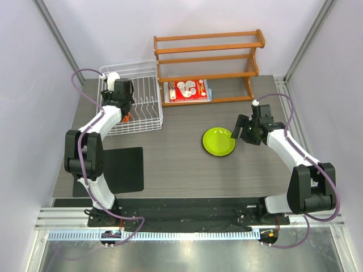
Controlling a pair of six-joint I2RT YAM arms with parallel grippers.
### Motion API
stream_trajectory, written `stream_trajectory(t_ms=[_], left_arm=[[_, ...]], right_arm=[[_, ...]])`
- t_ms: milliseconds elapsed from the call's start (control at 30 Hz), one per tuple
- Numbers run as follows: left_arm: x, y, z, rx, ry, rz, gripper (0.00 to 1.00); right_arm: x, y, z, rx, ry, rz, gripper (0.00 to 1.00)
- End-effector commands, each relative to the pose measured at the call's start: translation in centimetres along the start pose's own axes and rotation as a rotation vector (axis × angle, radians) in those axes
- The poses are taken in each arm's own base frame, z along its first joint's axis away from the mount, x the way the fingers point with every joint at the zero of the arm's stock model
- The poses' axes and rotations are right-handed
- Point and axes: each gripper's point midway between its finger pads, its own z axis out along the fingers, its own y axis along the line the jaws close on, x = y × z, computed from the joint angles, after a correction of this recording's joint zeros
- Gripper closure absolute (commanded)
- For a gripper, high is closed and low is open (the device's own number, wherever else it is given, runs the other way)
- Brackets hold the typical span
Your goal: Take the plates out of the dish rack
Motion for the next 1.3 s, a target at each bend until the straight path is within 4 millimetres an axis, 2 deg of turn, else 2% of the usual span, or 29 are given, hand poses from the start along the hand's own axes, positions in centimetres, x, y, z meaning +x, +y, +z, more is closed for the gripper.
stream_trajectory(t_ms=[0, 100, 133, 200, 300, 367, 500, 667, 733, 767, 867, 1100, 1267], left_arm=[[-1.0, 0.2, 0.9, -0.021, -0.030, -0.034, 0.31], [-0.8, 0.7, 1.2, -0.038, -0.030, -0.043, 0.36], [-0.8, 0.8, 1.2, -0.040, -0.031, -0.057, 0.43], [-0.4, 0.9, 1.4, -0.040, -0.030, -0.058, 0.51], [-0.1, 1.2, 1.3, -0.053, -0.026, -0.057, 0.53], [0.1, 1.3, 1.3, -0.050, -0.027, -0.060, 0.60], [0.6, 1.6, 1.5, -0.061, -0.013, -0.060, 0.62], [1.1, 1.9, 1.8, -0.074, 0.005, -0.061, 0.80], [0.9, 2.0, 1.6, -0.076, 0.001, -0.062, 0.95], [0.6, 2.2, 1.4, -0.081, -0.007, -0.066, 1.00], [-0.3, 2.6, 0.7, -0.087, -0.032, -0.070, 1.00], [-5.5, 3.4, -3.3, -0.052, -0.126, -0.096, 1.00], [-8.3, 4.0, -6.0, -0.025, -0.177, -0.115, 1.00]], right_arm=[[-1.5, 0.8, -0.4, -0.022, -0.040, -0.023, 0.23], [-1.4, 0.8, -0.2, -0.021, -0.034, -0.024, 0.23], [-1.4, 0.8, -0.1, -0.022, -0.033, -0.024, 0.23], [-1.3, 0.8, 0.0, -0.025, -0.027, -0.023, 0.23], [-1.2, 0.8, 0.4, -0.025, -0.019, -0.019, 0.23], [-0.9, 0.8, 0.6, -0.026, -0.007, -0.022, 0.23], [-0.7, 1.0, 0.6, -0.043, 0.002, -0.024, 0.23], [-0.8, 1.1, 0.5, -0.046, -0.002, -0.026, 0.23], [-0.9, 1.1, 0.6, -0.044, -0.003, -0.024, 0.23], [-0.8, 1.1, 0.6, -0.044, -0.001, -0.025, 0.23], [-0.7, 1.2, 0.5, -0.049, 0.001, -0.025, 0.24], [-1.4, 1.2, -0.2, -0.044, -0.034, -0.021, 0.23], [-2.0, 1.4, -1.1, -0.047, -0.062, -0.022, 0.23]])
